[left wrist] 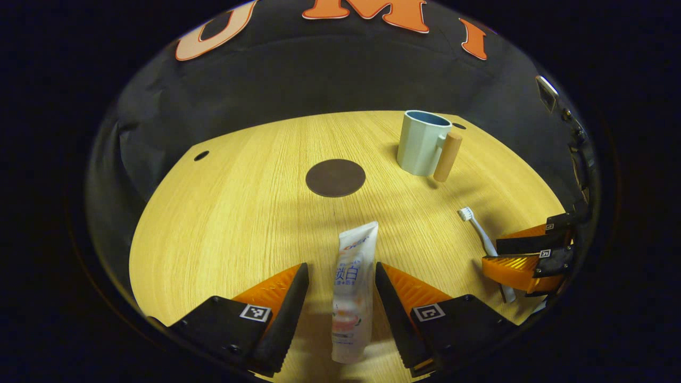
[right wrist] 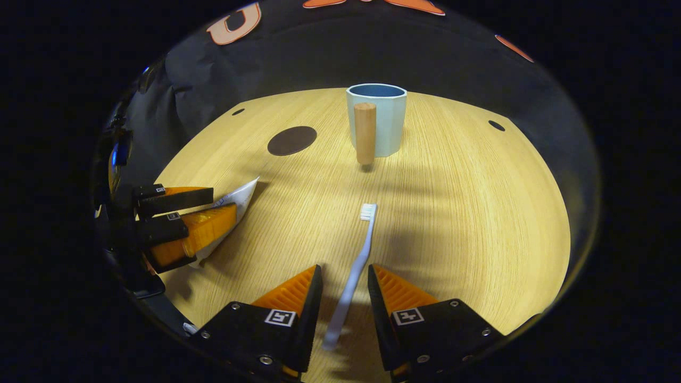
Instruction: Put the toothbrush and toothpaste on the desktop into the cup, then pick up the cup and place it on the coaster on the desktop.
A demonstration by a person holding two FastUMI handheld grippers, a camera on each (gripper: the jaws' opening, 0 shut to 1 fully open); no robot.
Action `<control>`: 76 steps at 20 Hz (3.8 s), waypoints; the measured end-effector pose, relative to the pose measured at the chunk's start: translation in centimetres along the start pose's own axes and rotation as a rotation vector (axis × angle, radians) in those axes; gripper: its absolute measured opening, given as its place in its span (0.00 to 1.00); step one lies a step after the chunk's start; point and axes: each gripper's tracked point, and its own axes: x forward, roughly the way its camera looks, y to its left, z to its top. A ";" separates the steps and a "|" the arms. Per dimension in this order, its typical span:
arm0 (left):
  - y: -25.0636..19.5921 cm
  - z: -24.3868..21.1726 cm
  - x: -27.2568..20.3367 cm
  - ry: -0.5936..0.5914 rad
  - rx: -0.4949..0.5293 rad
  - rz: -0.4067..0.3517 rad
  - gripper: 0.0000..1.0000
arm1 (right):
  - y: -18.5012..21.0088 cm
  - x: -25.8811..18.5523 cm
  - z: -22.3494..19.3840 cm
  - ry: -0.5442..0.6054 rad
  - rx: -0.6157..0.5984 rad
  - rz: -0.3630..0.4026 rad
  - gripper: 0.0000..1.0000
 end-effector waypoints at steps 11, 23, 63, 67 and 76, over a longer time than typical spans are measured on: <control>-1.7 -0.3 0.7 0.021 -0.022 -0.032 0.32 | 0.8 -0.3 1.4 0.010 -0.002 -0.049 0.08; -1.7 1.2 -1.2 -0.015 -0.030 -0.079 0.17 | 1.2 -1.0 3.9 -0.078 0.037 0.016 0.04; -0.4 9.6 -11.1 -0.501 0.026 -0.025 0.17 | -2.7 -7.8 32.2 -1.013 0.062 0.124 0.04; 0.0 10.3 -11.9 -0.549 0.009 -0.014 0.17 | -2.8 -5.9 32.6 -1.038 0.066 0.145 0.04; 1.6 11.1 -12.0 -0.597 -0.035 0.009 0.16 | -3.8 -0.5 30.8 -0.972 0.062 0.137 0.04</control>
